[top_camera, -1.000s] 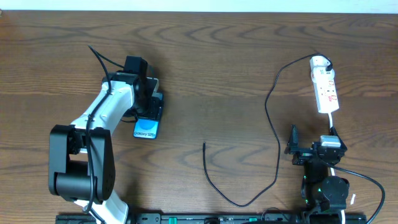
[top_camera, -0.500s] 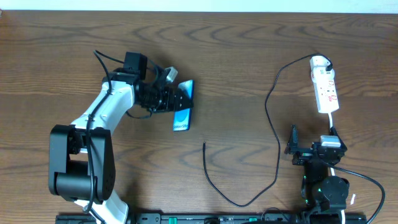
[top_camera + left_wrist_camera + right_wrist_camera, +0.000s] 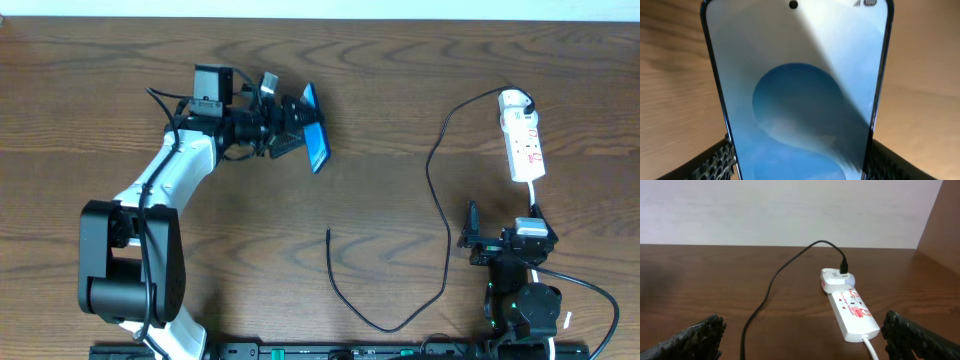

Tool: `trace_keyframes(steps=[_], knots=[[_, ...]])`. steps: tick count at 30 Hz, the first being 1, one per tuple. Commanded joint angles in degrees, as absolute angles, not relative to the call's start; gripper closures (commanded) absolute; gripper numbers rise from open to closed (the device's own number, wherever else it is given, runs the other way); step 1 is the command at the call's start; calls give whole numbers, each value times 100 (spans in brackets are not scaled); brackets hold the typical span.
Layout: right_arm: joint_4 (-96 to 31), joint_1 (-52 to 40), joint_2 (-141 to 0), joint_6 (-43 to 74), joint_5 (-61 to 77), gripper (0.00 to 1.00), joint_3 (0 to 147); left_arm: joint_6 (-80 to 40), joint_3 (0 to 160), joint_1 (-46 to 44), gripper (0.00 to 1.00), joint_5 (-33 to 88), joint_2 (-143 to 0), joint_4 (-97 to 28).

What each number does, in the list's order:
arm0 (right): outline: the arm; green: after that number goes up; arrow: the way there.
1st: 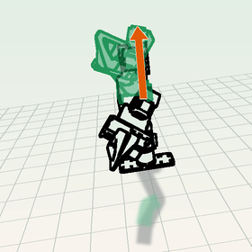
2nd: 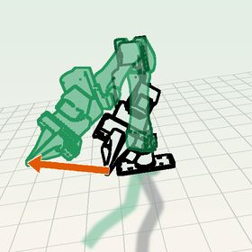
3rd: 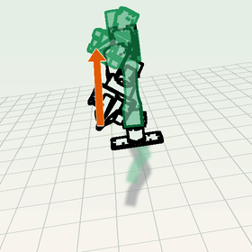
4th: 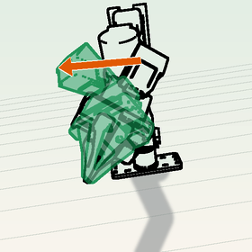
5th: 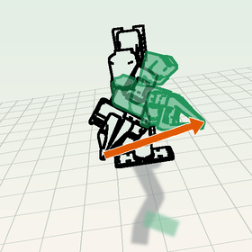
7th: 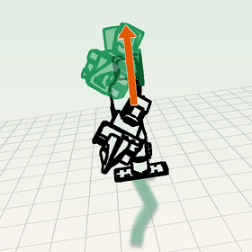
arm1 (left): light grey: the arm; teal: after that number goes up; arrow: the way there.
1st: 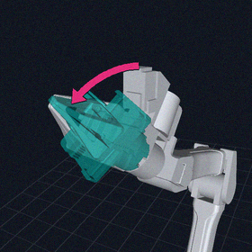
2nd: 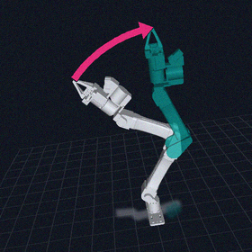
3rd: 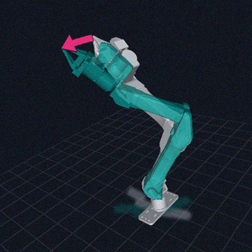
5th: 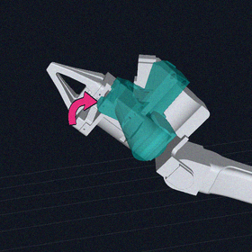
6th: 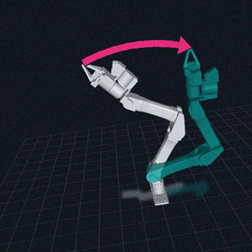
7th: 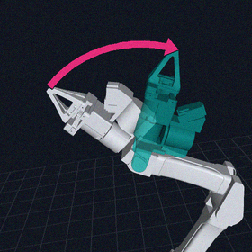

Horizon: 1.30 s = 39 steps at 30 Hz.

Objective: Plug charger to phone and switch on socket

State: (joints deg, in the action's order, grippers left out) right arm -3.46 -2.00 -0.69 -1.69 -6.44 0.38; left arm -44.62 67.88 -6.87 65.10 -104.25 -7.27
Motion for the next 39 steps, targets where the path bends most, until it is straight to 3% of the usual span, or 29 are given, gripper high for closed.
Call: trace_keyframes(steps=[1,15,39], knots=[[-364,-169,-34,-89,-694,1,32,-6104,6947,-683,93,7185,-10309,-180],[-366,-169,-34,-89,-694,1,32,-9358,6947,-666,93,7684,-10309,707],[-366,-169,-34,-89,-694,1,32,-10171,6947,-639,93,7953,-10307,701]])
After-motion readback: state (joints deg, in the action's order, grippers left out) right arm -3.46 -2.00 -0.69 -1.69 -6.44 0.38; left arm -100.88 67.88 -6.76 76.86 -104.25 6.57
